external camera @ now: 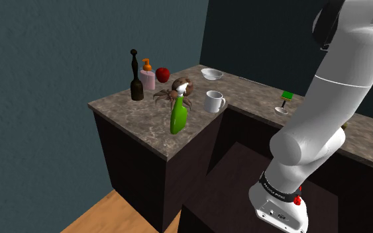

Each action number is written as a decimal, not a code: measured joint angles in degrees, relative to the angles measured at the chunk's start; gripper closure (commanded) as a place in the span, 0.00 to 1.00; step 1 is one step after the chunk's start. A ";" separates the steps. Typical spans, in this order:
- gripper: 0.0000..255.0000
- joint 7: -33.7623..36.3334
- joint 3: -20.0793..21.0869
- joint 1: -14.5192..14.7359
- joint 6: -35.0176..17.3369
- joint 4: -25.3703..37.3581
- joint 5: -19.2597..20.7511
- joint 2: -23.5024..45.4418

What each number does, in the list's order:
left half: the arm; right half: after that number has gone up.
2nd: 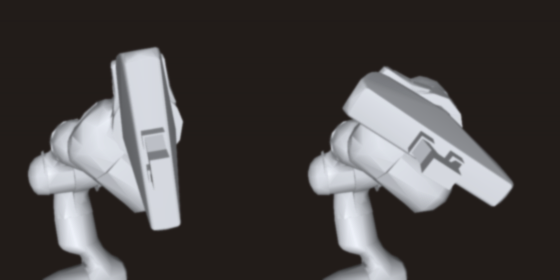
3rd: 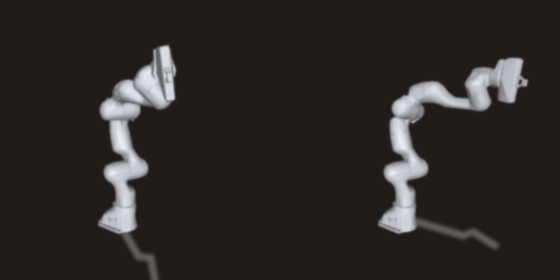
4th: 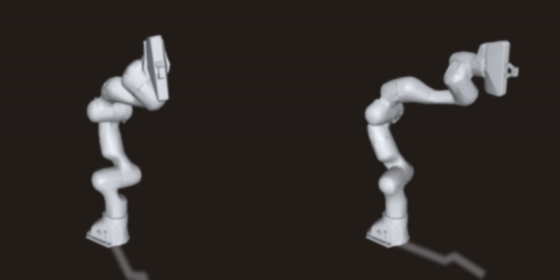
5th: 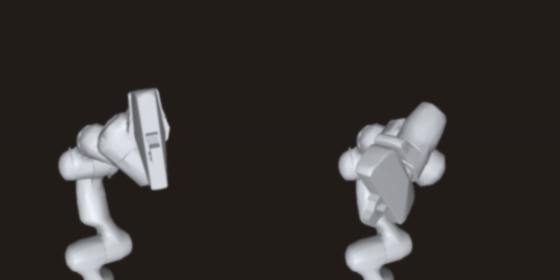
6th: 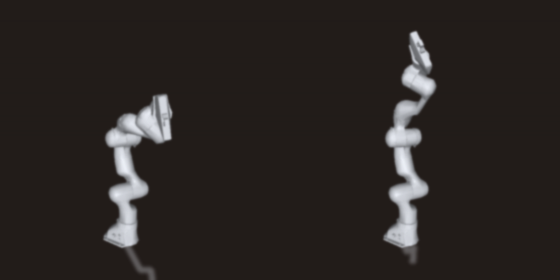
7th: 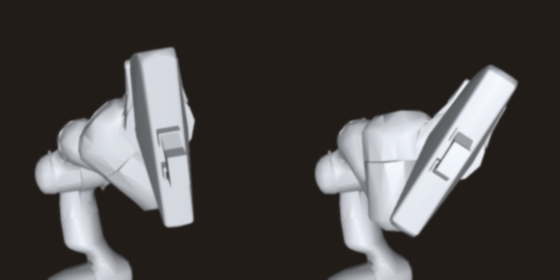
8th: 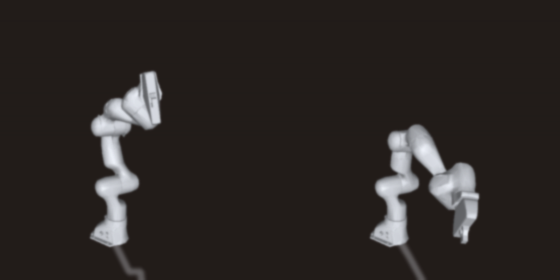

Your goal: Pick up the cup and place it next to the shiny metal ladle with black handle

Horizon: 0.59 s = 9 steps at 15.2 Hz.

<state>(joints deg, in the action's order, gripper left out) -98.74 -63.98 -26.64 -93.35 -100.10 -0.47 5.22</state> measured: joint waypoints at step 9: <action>1.00 -0.94 0.18 -0.57 -6.79 -6.00 -1.41 1.65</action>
<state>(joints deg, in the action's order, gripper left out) -99.68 -63.79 -27.20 -100.13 -106.10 -1.88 6.87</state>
